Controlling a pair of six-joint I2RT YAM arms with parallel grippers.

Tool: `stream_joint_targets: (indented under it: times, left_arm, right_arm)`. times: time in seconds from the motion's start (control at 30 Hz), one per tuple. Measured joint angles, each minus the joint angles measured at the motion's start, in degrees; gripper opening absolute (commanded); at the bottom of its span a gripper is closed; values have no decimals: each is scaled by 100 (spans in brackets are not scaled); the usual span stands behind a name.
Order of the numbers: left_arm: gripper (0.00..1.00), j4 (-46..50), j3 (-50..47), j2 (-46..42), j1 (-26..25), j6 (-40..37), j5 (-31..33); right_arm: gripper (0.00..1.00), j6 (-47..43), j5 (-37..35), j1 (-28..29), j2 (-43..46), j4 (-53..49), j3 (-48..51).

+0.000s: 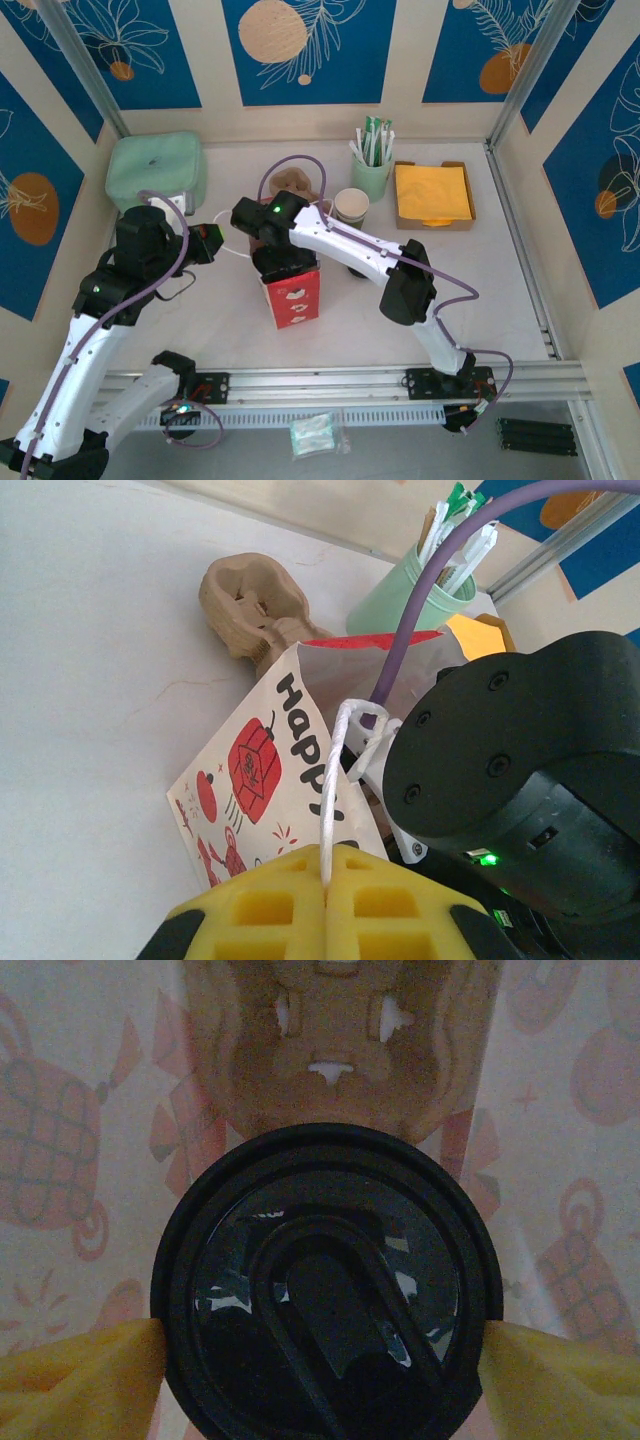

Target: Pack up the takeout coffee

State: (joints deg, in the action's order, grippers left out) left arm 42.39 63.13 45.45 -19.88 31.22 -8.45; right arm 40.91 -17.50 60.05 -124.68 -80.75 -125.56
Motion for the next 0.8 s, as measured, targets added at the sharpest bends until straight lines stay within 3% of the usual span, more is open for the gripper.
stream_joint_targets:
  times: [0.2,0.8]
  left_arm:
    - [0,0,0,0,0,0,0]
    - [0,0,0,0,0,0,2]
  right_arm:
    - [89,-20,0,26,-2,-92,-83]
    - [91,-22,-2,66,-4,-286,-667]
